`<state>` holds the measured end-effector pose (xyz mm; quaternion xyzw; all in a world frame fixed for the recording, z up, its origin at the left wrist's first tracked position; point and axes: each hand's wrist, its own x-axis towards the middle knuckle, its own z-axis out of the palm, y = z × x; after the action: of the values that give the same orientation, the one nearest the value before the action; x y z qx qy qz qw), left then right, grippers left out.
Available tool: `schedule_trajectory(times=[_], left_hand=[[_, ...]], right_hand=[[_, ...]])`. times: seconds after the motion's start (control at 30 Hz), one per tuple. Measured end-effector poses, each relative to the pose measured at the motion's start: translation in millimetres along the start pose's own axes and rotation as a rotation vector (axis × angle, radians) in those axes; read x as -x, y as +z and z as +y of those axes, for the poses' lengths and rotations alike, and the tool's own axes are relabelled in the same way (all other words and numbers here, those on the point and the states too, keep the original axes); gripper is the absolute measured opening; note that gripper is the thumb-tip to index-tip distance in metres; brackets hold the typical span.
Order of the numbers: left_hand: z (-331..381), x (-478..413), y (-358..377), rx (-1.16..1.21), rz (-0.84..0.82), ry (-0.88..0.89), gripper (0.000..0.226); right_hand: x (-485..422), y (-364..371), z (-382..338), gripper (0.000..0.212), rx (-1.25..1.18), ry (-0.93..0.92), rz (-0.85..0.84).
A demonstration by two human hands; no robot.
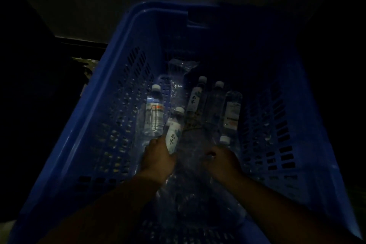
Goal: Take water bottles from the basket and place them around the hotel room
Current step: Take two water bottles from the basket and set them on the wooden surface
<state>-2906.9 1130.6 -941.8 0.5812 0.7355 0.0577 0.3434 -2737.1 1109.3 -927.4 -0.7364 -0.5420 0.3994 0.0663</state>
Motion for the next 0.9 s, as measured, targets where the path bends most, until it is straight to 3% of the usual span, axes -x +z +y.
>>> schedule_trajectory(times=[0.27, 0.43, 0.63, 0.77, 0.9], left_hand=[[-10, -16, 10, -0.069, 0.018, -0.047, 0.071], [-3, -17, 10, 0.038, -0.049, -0.121, 0.056], [15, -12, -3, 0.315, -0.350, -0.361, 0.039], [17, 3, -3, 0.345, -0.499, -0.456, 0.039], [19, 14, -2, 0.487, -0.594, -0.593, 0.032]], right_hand=[[-22, 5, -5, 0.028, -0.014, 0.080, 0.070], [-30, -4, 13, 0.042, 0.035, 0.052, 0.106], [-46, -2, 35, 0.050, 0.038, 0.037, -0.019], [-65, -1, 32, 0.079, -0.029, 0.138, -0.099], [-65, -2, 31, 0.045, 0.089, 0.116, -0.029]])
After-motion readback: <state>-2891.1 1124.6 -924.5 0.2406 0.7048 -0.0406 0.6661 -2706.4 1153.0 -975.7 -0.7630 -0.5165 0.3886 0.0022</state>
